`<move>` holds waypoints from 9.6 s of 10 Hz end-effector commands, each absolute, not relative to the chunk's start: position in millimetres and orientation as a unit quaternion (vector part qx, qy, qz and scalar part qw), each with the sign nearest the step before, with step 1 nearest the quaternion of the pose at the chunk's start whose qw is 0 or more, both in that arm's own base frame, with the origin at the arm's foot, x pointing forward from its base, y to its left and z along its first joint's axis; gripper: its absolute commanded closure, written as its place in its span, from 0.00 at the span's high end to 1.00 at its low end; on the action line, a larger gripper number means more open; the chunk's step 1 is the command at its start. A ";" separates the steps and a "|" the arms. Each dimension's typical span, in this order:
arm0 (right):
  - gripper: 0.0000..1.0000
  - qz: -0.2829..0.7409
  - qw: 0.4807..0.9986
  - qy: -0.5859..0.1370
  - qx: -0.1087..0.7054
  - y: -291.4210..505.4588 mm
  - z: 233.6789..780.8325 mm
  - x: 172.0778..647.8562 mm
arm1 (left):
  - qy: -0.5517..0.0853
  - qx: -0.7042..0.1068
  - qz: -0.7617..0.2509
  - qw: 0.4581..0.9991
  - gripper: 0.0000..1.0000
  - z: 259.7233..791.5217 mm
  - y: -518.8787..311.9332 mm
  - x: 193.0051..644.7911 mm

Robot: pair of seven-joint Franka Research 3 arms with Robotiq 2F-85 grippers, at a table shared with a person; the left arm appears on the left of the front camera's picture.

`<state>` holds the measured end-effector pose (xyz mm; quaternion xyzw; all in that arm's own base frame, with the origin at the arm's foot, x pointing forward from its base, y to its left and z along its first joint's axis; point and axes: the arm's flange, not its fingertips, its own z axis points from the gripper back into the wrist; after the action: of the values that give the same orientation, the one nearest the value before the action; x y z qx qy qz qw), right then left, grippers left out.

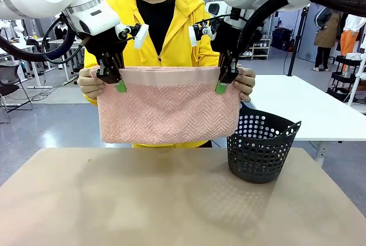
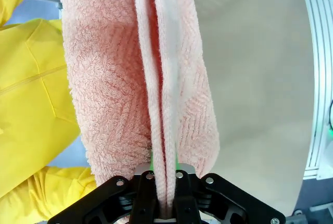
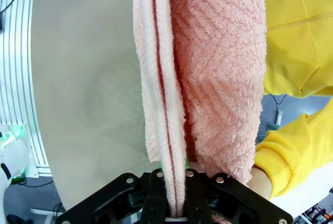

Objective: Fold the towel.
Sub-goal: Release the end of the 100 cm Hotel Towel you were holding, then pick up the 100 cm Hotel Towel and place it on the left side of the table.

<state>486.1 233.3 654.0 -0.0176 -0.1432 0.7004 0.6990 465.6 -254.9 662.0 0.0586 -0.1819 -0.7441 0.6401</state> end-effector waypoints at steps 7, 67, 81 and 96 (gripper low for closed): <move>0.56 0.696 0.702 -0.148 -0.037 233.1 659.6 478.5 | -0.196 0.090 -0.748 0.627 0.76 672.7 -251.1 454.8; 0.94 0.306 0.906 -0.293 0.001 104.5 777.7 326.1 | -0.289 0.064 -0.334 0.895 1.00 781.5 -127.8 299.3; 0.94 0.306 0.906 -0.293 0.001 104.5 777.7 326.1 | -0.225 -0.233 -0.193 0.926 1.00 477.5 -152.0 386.7; 0.94 0.306 0.906 -0.293 0.001 104.5 777.7 326.1 | -0.201 -0.298 -0.112 0.926 1.00 363.5 -192.1 415.5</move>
<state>326.4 104.7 776.9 0.0043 -0.2956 0.3084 0.9041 416.3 -192.2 360.3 -0.3044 -0.1924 -0.1112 0.9262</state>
